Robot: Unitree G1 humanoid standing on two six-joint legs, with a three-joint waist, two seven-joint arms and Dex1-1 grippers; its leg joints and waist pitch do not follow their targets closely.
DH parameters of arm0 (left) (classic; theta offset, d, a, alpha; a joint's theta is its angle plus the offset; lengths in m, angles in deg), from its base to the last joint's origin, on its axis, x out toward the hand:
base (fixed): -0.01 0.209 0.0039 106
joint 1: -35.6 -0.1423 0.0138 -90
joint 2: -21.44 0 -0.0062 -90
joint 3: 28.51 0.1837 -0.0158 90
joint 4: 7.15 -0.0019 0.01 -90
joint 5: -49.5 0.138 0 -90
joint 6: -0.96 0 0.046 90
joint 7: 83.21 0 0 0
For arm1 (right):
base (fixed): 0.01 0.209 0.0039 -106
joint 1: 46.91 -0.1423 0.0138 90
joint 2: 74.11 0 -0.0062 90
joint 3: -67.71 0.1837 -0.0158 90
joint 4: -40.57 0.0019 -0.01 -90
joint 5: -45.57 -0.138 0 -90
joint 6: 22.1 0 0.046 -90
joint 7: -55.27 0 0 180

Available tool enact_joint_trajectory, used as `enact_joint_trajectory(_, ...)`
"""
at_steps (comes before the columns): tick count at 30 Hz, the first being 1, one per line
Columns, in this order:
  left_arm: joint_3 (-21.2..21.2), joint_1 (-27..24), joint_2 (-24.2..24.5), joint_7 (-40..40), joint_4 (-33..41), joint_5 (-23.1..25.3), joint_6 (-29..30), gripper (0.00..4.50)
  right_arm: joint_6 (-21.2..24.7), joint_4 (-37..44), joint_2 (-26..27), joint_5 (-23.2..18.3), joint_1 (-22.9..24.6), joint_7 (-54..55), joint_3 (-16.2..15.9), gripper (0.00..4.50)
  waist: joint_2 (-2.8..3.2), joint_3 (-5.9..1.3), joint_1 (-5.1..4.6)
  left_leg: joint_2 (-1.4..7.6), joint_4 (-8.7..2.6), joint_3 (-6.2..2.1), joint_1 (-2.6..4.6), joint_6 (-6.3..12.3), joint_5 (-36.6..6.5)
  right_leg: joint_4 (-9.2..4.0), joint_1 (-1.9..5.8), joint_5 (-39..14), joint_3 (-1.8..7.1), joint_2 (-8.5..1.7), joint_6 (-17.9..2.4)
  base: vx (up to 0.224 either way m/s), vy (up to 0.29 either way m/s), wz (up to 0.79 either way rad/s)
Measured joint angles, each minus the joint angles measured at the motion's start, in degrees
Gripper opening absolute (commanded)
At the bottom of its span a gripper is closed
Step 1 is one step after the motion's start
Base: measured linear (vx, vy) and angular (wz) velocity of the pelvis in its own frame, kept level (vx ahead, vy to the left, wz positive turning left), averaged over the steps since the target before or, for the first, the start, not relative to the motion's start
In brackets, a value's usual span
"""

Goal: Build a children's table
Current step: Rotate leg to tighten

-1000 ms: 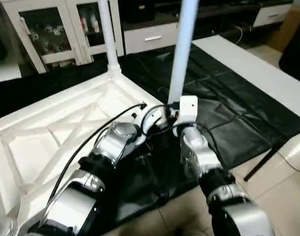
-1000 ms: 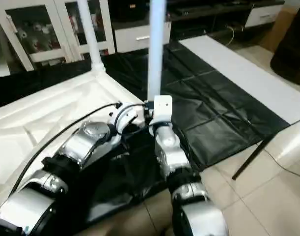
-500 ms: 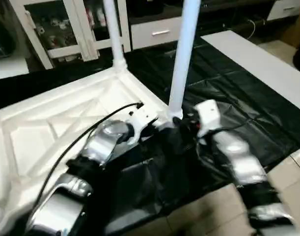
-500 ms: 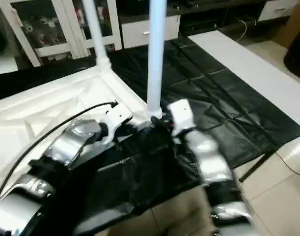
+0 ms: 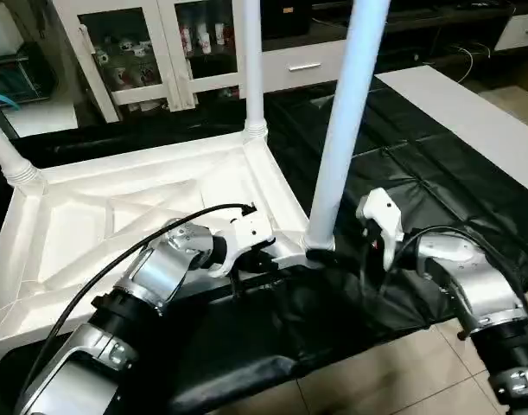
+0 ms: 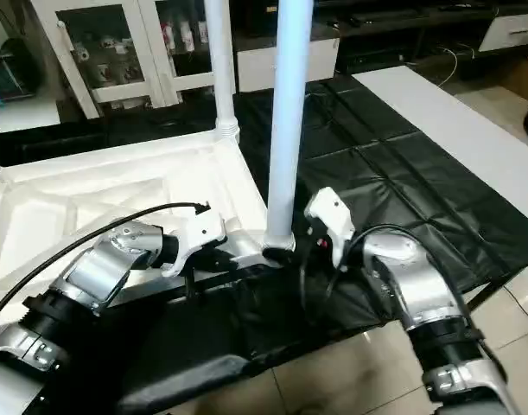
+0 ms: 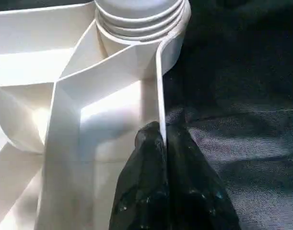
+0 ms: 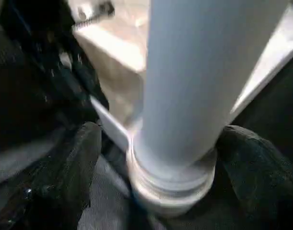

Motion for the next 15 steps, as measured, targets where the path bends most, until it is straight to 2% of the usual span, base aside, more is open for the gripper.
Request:
enact_joint_trajectory(5,0.0,-0.5,0.3,-0.2,1.2,0.0,0.7,0.00,-1.6,-5.2,1.6,0.9,-2.0,-0.5,-0.2,4.08,-0.01,-0.01,0.00,0.06,-0.01,-0.01,-0.13,0.28,0.2,0.01,-0.04,-0.1,-0.01,0.06,0.1,0.000,0.000,0.00)
enact_joint_trajectory(7,0.0,-0.5,0.4,-0.2,1.5,0.0,1.0,0.00,-2.1,-7.2,3.4,0.4,-3.2,-0.1,0.0,3.74,-0.02,-0.01,0.00,0.07,-0.01,-0.01,-0.15,0.29,0.2,0.02,-0.06,-0.1,-0.01,0.07,0.1,0.000,0.000,0.00)
enact_joint_trajectory(15,0.5,-0.9,0.4,-0.2,2.6,0.0,1.7,0.00,-4.1,-9.7,4.4,-0.3,-4.0,-0.6,0.9,3.27,-0.22,-0.12,0.24,0.07,0.02,-0.01,-0.04,0.30,0.2,0.00,-0.08,-0.1,-0.01,0.06,0.0,0.000,0.000,0.00)
